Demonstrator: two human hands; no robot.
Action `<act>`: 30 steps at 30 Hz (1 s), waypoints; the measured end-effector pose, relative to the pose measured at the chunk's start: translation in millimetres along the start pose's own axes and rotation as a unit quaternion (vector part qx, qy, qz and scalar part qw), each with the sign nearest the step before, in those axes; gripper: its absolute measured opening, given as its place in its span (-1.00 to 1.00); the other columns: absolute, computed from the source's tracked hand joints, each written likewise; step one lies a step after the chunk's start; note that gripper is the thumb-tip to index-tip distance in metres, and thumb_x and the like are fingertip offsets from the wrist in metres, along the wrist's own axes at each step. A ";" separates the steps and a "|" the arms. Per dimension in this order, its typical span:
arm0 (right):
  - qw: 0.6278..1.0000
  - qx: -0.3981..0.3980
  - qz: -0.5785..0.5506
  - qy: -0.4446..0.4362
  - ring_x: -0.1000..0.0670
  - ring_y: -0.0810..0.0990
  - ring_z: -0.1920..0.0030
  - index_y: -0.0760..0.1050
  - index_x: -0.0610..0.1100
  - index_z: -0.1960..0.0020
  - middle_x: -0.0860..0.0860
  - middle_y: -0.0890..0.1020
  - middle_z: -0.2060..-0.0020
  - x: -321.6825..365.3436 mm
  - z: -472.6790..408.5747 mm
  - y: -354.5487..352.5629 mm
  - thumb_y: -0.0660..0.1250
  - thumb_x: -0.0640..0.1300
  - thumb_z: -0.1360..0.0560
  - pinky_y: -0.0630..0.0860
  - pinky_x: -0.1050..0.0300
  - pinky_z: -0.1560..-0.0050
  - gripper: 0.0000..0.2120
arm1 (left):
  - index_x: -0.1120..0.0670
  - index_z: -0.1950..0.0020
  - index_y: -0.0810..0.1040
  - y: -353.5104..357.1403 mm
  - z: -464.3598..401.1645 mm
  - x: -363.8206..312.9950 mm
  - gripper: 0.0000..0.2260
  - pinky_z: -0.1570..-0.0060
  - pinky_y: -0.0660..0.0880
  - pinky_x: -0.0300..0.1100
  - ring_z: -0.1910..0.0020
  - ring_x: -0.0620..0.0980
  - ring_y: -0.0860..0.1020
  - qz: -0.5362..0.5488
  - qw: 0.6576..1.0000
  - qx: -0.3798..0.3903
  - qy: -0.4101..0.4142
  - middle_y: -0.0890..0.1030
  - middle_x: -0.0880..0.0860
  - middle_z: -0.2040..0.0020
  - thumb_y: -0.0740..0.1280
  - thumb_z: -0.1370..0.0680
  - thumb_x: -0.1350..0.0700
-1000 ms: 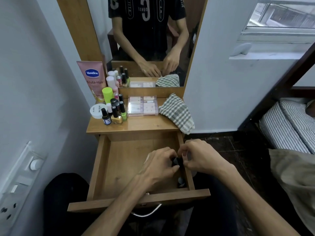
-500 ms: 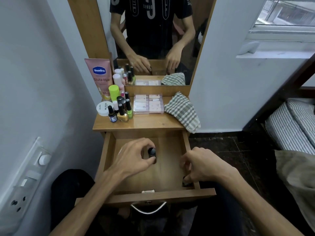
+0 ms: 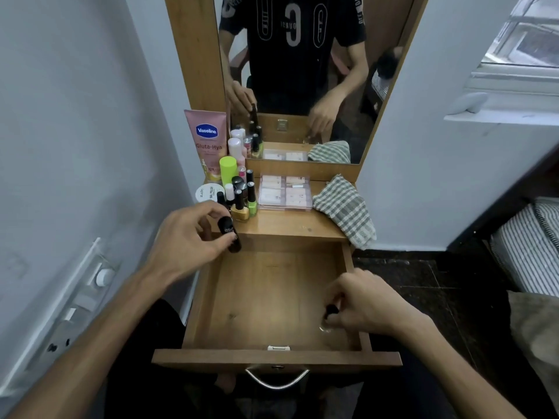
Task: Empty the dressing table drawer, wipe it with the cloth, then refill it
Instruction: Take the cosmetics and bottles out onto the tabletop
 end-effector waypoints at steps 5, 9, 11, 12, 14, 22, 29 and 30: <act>0.980 -0.157 -0.099 -0.075 0.17 0.61 0.20 0.73 0.05 0.06 0.19 0.70 0.20 44.3 -32.5 -63.0 0.46 0.11 -0.42 0.55 0.26 0.18 -0.82 | -0.04 -0.02 0.68 -27.8 -19.1 24.4 -0.75 0.20 0.58 -0.16 0.25 -0.08 0.62 -0.004 0.998 -0.041 -0.043 0.69 -0.08 0.14 0.60 -0.40 0.17; 0.955 -0.249 -0.131 -0.092 0.22 0.59 0.21 0.74 -0.01 -0.07 0.15 0.73 0.11 71.6 -76.1 -95.9 0.51 0.00 -0.47 0.55 0.33 0.17 -0.80 | -0.05 -0.04 0.69 -34.3 -32.8 39.9 -0.74 0.13 0.62 -0.06 0.17 -0.10 0.64 -0.010 0.996 -0.054 -0.063 0.70 -0.09 0.08 0.58 -0.41 0.20; 0.953 -0.271 -0.113 -0.079 0.17 0.62 0.21 0.76 -0.01 -0.06 0.12 0.75 0.12 78.6 -97.6 -102.2 0.51 -0.03 -0.43 0.62 0.19 0.15 -0.78 | -0.06 -0.05 0.68 -33.3 -37.7 46.3 -0.74 0.10 0.63 -0.06 0.14 -0.11 0.65 -0.012 0.996 -0.049 -0.070 0.69 -0.12 0.07 0.58 -0.42 0.18; 0.952 -0.279 -0.100 -0.072 0.15 0.62 0.20 0.76 -0.01 -0.05 0.12 0.75 0.13 81.1 -106.0 -104.1 0.50 -0.04 -0.41 0.64 0.13 0.15 -0.77 | -0.05 -0.05 0.68 -32.4 -39.5 48.3 -0.74 0.09 0.63 -0.06 0.14 -0.12 0.65 -0.011 0.996 -0.046 -0.073 0.69 -0.14 0.06 0.57 -0.42 0.18; 0.954 -0.286 -0.075 -0.056 0.10 0.63 0.18 0.75 0.00 -0.06 0.12 0.74 0.15 82.1 -120.3 -104.0 0.51 -0.04 -0.39 0.63 0.08 0.13 -0.75 | -0.02 -0.07 0.69 -29.7 -43.2 49.9 -0.74 0.07 0.63 -0.08 0.13 -0.15 0.65 -0.005 0.996 -0.045 -0.078 0.69 -0.11 0.07 0.56 -0.43 0.20; 0.951 -0.294 -0.065 -0.062 0.13 0.61 0.21 0.73 -0.03 -0.11 0.09 0.75 0.12 86.3 -136.8 -95.9 0.54 -0.07 -0.42 0.50 0.21 0.20 -0.74 | 0.06 -0.16 0.67 -25.3 -51.7 47.8 -0.70 0.07 0.62 -0.12 0.15 -0.08 0.65 -0.001 0.996 -0.051 -0.067 0.67 -0.02 0.05 0.55 -0.45 0.23; 0.950 -0.293 -0.083 -0.063 0.07 0.70 0.09 0.68 0.03 -0.21 0.09 0.76 0.02 81.2 -129.6 -97.7 0.56 0.00 -0.43 0.66 0.02 0.01 -0.64 | 0.03 -0.27 0.63 -22.6 -49.6 45.0 -0.61 0.15 0.56 -0.22 0.14 -0.19 0.60 -0.004 0.997 -0.048 -0.068 0.67 0.00 -0.04 0.57 -0.45 0.19; 0.950 -0.294 -0.087 -0.062 0.06 0.71 0.08 0.67 0.03 -0.23 0.08 0.76 0.01 78.5 -125.6 -98.3 0.56 -0.01 -0.43 0.67 0.00 -0.02 -0.63 | 0.02 -0.31 0.61 -22.3 -48.2 45.1 -0.57 0.17 0.54 -0.25 0.14 -0.22 0.59 -0.003 0.996 -0.049 -0.069 0.66 -0.01 -0.05 0.57 -0.45 0.18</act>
Point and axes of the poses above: each hand's wrist, its own z-axis away from the middle knuckle, its own y-axis out of the palm, x = y × z, the point moved 6 cm from there along -z, towards the middle knuckle
